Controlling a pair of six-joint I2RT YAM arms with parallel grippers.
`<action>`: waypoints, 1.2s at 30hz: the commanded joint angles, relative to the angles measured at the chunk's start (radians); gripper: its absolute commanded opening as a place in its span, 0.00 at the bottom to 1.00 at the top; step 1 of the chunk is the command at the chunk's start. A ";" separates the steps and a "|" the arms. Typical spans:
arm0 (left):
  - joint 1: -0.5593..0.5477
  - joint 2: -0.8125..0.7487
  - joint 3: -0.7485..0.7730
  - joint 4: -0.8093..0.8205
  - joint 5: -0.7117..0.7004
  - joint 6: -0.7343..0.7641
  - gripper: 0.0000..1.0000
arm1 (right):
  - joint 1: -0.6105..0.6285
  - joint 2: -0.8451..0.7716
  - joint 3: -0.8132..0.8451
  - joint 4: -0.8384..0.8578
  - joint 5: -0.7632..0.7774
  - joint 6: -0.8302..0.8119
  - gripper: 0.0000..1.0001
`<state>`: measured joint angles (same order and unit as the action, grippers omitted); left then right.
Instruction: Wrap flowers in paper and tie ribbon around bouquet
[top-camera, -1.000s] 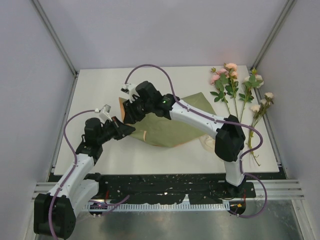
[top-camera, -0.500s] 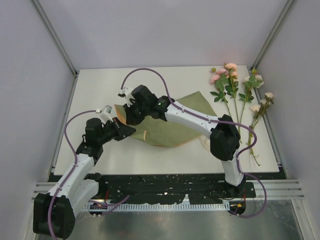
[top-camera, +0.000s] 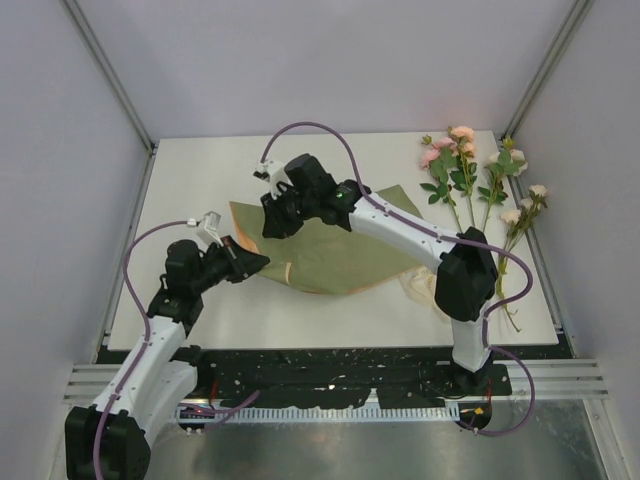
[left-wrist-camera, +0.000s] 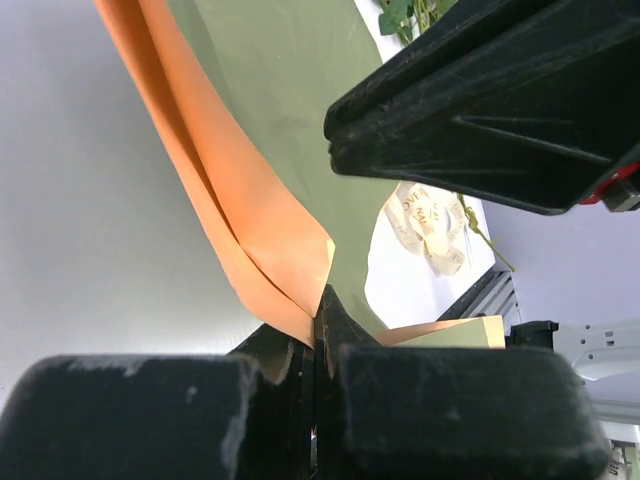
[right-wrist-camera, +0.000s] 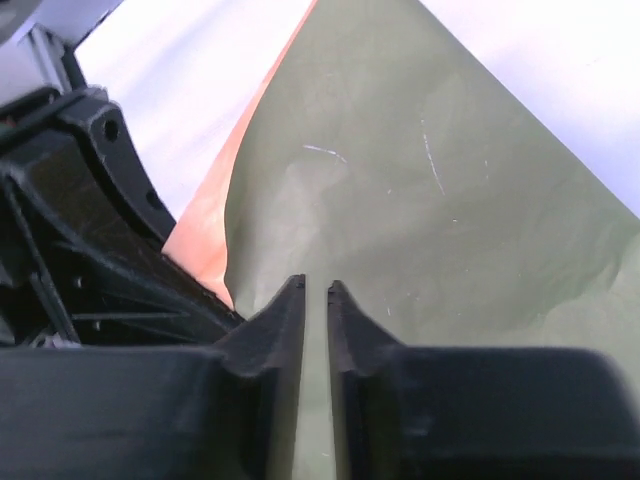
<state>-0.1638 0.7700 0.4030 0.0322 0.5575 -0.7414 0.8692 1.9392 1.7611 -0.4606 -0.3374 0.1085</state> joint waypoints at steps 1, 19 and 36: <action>-0.002 -0.006 0.003 0.017 0.002 0.019 0.00 | -0.054 -0.036 0.024 0.011 -0.221 0.054 0.31; 0.093 0.100 0.016 0.095 0.110 -0.131 0.00 | -0.197 -0.591 -0.823 0.102 0.029 -0.786 0.59; 0.119 0.160 0.039 0.078 0.136 -0.170 0.00 | -0.207 -0.611 -1.183 0.632 -0.060 -1.115 0.50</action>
<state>-0.0502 0.9249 0.4076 0.0940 0.6659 -0.9066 0.6556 1.3010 0.5655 0.0322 -0.3832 -0.9493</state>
